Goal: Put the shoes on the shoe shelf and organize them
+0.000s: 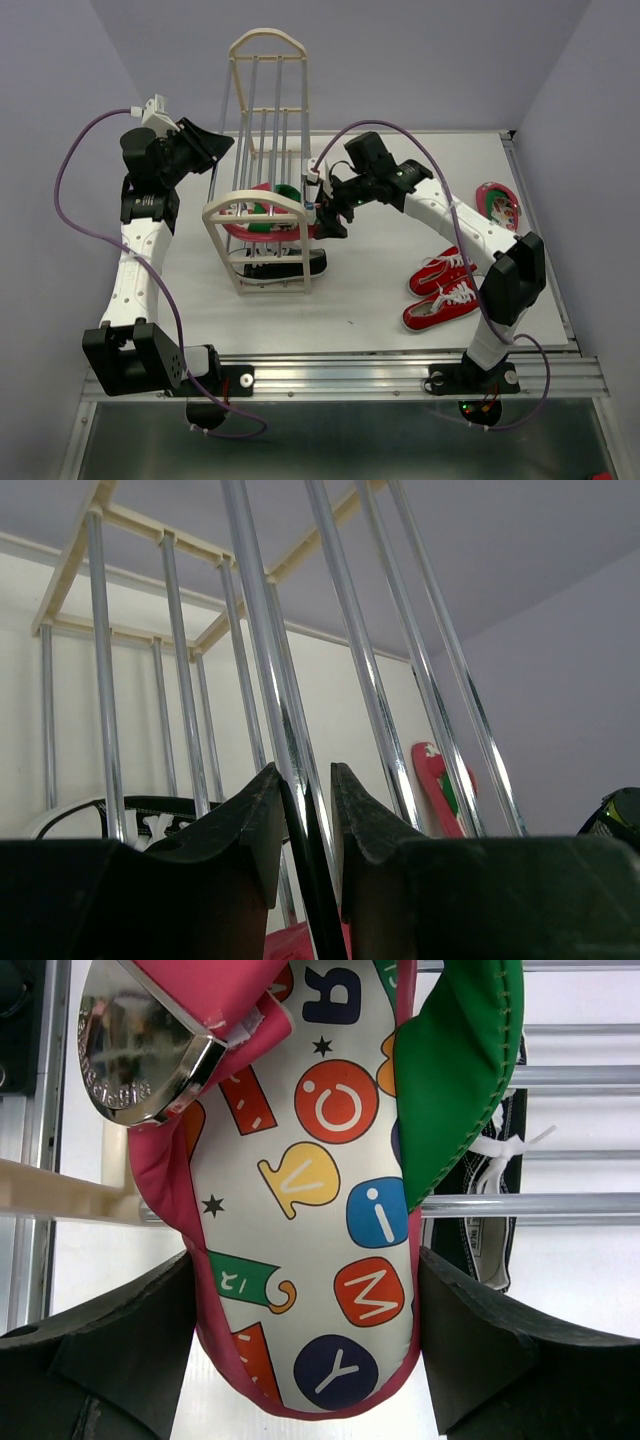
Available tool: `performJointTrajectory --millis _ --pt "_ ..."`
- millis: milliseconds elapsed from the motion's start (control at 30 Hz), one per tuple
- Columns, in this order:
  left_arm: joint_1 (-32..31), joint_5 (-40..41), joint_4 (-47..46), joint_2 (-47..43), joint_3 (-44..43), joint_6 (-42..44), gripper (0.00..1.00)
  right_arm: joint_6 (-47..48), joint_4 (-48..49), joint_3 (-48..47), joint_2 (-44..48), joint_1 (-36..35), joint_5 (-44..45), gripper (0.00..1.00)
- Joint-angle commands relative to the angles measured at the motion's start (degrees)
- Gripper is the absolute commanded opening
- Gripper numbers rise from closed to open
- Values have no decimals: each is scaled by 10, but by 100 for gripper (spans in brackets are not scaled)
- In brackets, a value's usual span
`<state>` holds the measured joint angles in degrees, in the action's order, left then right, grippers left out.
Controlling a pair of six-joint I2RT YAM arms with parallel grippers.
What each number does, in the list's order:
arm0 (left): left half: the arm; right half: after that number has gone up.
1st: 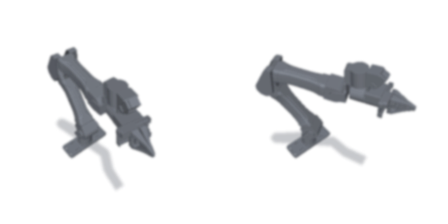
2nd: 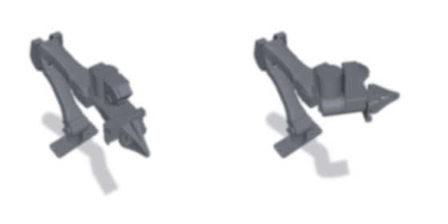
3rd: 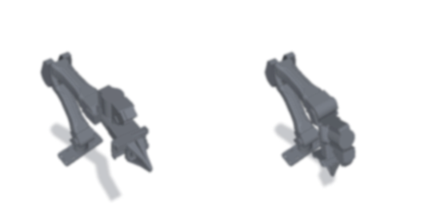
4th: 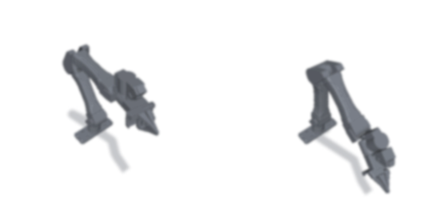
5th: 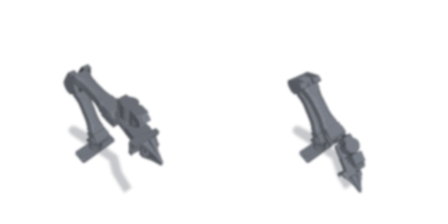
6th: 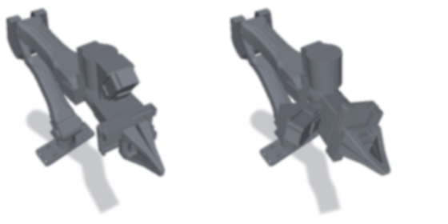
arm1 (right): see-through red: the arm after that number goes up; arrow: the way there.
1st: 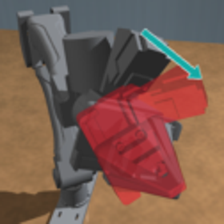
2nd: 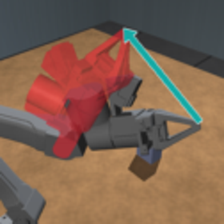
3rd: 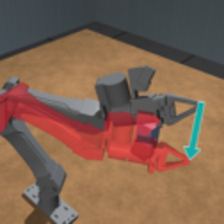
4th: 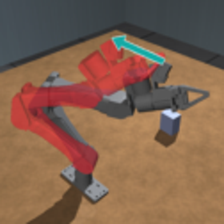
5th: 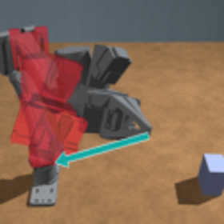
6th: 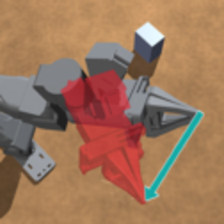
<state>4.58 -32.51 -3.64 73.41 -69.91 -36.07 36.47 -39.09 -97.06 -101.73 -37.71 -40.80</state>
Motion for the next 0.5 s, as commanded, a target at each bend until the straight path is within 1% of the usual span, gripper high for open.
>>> performJointTrajectory --millis 0,133,167,267,400,467 --pt "-13 -13 -1 11 2 62 23 -1 33 -47 5 -24 -13 6" --pt "-13 -12 -1 9 4 61 22 -48 74 -48 0 -31 27 9" --pt "-13 -12 -1 9 5 61 23 -75 95 -47 -1 -31 47 9" --pt "-14 -10 -1 9 5 60 23 -80 101 -47 -1 -36 49 10" --pt "-14 -9 -1 10 5 60 23 -65 103 -42 2 -36 31 16" --pt "-14 -8 -1 10 4 59 23 -63 104 -44 1 -41 27 17"
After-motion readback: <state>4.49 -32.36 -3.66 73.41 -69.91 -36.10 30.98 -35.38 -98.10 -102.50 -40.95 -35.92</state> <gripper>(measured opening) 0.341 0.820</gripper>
